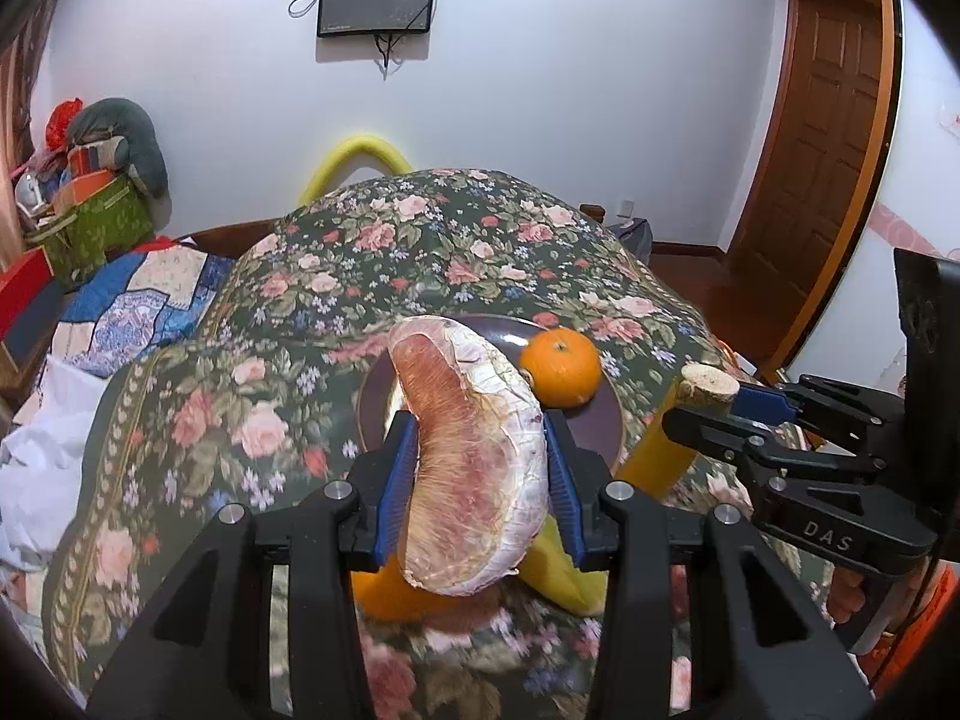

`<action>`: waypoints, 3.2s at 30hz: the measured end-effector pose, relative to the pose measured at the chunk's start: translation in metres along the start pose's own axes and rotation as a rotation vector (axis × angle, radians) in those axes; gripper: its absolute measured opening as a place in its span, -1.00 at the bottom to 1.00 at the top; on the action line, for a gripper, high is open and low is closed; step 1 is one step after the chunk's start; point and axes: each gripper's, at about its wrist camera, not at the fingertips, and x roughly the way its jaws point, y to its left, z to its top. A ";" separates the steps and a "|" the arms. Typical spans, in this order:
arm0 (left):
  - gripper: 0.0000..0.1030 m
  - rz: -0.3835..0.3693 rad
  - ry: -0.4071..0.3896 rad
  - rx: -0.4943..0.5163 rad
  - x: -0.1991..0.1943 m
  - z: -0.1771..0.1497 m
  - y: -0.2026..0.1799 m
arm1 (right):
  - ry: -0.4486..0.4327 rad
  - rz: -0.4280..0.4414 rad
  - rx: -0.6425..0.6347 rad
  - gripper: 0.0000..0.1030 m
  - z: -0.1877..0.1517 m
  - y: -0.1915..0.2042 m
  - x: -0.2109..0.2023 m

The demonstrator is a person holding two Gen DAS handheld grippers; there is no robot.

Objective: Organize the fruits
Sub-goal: 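Place the pomelo segment on the plate with the left tool while the right tool places the sugarcane there, then grasp a pale green sugarcane piece with the right tool while the left tool moves toward a large orange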

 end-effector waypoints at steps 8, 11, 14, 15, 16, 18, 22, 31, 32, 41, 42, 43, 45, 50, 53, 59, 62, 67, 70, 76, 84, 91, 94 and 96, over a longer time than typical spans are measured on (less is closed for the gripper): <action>-0.19 0.006 -0.001 0.013 0.026 0.020 0.012 | -0.017 0.022 -0.015 -0.35 0.019 0.002 0.016; -0.20 0.002 0.012 0.015 0.037 0.024 0.016 | -0.023 0.028 -0.025 -0.35 0.025 0.004 0.023; -0.20 -0.010 0.040 0.006 0.049 0.026 0.022 | -0.021 0.034 -0.031 -0.35 0.032 0.006 0.033; -0.20 -0.016 0.053 0.001 0.055 0.028 0.025 | -0.012 0.035 -0.032 -0.35 0.034 0.007 0.039; -0.20 -0.020 0.065 -0.003 0.060 0.029 0.027 | -0.004 0.036 -0.033 -0.35 0.034 0.008 0.044; -0.20 -0.026 0.078 -0.011 0.066 0.030 0.031 | 0.006 0.045 -0.032 -0.35 0.035 0.009 0.053; -0.20 -0.030 0.105 -0.019 0.080 0.033 0.038 | 0.008 0.036 -0.041 -0.35 0.043 0.012 0.063; -0.19 -0.044 0.160 -0.018 0.101 0.030 0.044 | 0.026 0.060 -0.026 -0.33 0.051 0.009 0.082; -0.19 -0.046 0.160 -0.016 0.101 0.029 0.044 | 0.035 0.064 -0.021 -0.33 0.050 0.008 0.084; -0.19 -0.047 0.132 -0.015 0.091 0.031 0.044 | 0.098 0.083 -0.024 -0.33 0.034 0.007 0.095; -0.19 -0.046 0.132 -0.018 0.090 0.031 0.044 | 0.101 0.080 -0.025 -0.33 0.034 0.008 0.095; -0.19 -0.042 0.129 -0.019 0.088 0.031 0.045 | 0.100 0.075 -0.028 -0.33 0.034 0.008 0.095; -0.19 -0.038 0.122 -0.019 0.083 0.030 0.045 | 0.101 0.073 -0.029 -0.33 0.034 0.008 0.093; -0.19 -0.024 0.109 -0.004 0.068 0.028 0.040 | 0.079 0.065 -0.015 -0.33 0.035 0.008 0.079; -0.19 -0.016 0.099 0.009 0.055 0.025 0.036 | 0.068 0.062 -0.013 -0.33 0.035 0.011 0.069; -0.19 -0.015 0.084 0.006 0.028 0.018 0.033 | 0.038 0.040 -0.019 -0.33 0.034 0.022 0.045; -0.13 -0.009 0.078 0.003 0.017 0.014 0.032 | 0.030 0.032 -0.022 -0.33 0.033 0.027 0.035; -0.13 -0.012 0.077 -0.009 0.000 0.007 0.033 | 0.020 0.016 -0.031 -0.32 0.029 0.036 0.024; -0.12 -0.007 0.079 -0.011 -0.008 0.001 0.033 | 0.017 0.014 -0.031 -0.32 0.027 0.041 0.019; 0.01 0.003 0.086 -0.012 -0.021 -0.014 0.036 | 0.031 0.009 -0.036 -0.21 0.020 0.055 0.017; 0.06 0.009 0.108 -0.034 -0.027 -0.034 0.051 | 0.080 -0.001 -0.066 -0.21 0.004 0.071 0.025; 0.06 0.009 0.157 -0.051 -0.014 -0.049 0.063 | 0.143 0.002 -0.076 -0.21 -0.011 0.076 0.043; 0.06 0.007 0.169 -0.059 -0.009 -0.052 0.063 | 0.168 0.009 -0.077 -0.21 -0.017 0.077 0.050; 0.10 0.007 0.178 -0.064 -0.006 -0.053 0.062 | 0.182 0.019 -0.083 -0.21 -0.020 0.078 0.053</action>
